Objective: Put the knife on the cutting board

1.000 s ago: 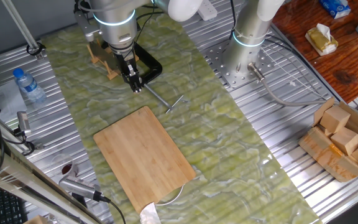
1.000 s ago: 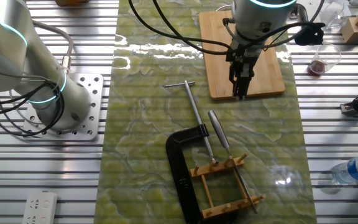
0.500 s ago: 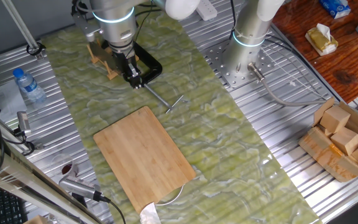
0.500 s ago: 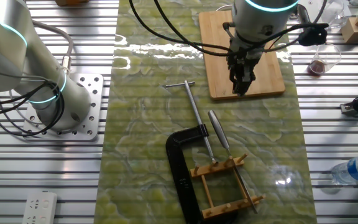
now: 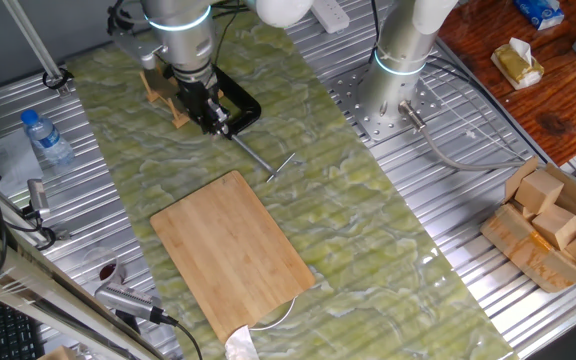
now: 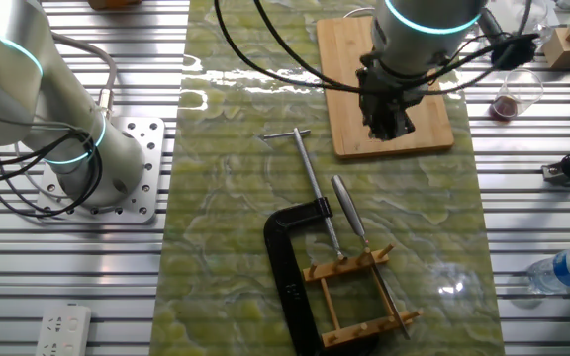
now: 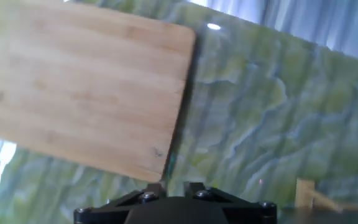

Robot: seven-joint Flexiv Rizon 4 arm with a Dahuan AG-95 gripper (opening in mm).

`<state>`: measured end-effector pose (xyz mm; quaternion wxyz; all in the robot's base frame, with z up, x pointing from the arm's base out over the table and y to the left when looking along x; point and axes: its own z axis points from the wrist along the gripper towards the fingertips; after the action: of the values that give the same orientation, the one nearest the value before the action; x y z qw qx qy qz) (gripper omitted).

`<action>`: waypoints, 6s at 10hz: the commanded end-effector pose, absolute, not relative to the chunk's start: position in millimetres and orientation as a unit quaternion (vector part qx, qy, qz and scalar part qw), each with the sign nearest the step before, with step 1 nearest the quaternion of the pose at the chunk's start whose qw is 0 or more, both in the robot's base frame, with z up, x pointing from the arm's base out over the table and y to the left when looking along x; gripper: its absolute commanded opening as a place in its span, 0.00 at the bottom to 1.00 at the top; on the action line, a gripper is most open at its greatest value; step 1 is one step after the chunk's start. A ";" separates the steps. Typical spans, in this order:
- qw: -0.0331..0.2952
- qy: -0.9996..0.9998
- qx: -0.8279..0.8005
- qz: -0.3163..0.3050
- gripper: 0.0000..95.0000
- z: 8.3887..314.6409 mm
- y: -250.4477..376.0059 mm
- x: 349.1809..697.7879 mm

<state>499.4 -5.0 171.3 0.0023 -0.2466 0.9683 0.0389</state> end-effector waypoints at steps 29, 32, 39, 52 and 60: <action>-0.012 0.699 -0.715 0.001 0.20 135.6 -145.2 499.3; -0.011 0.700 -0.714 0.000 0.20 135.5 -145.2 499.3; -0.037 0.705 -0.707 -0.035 0.20 135.5 -145.2 499.3; -0.007 0.631 -0.775 -0.033 0.20 111.4 -169.6 506.6; -0.005 0.630 -0.776 -0.036 0.20 102.8 -167.7 505.5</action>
<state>504.1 -167.7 105.0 -0.0054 -0.7756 0.6301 -0.0369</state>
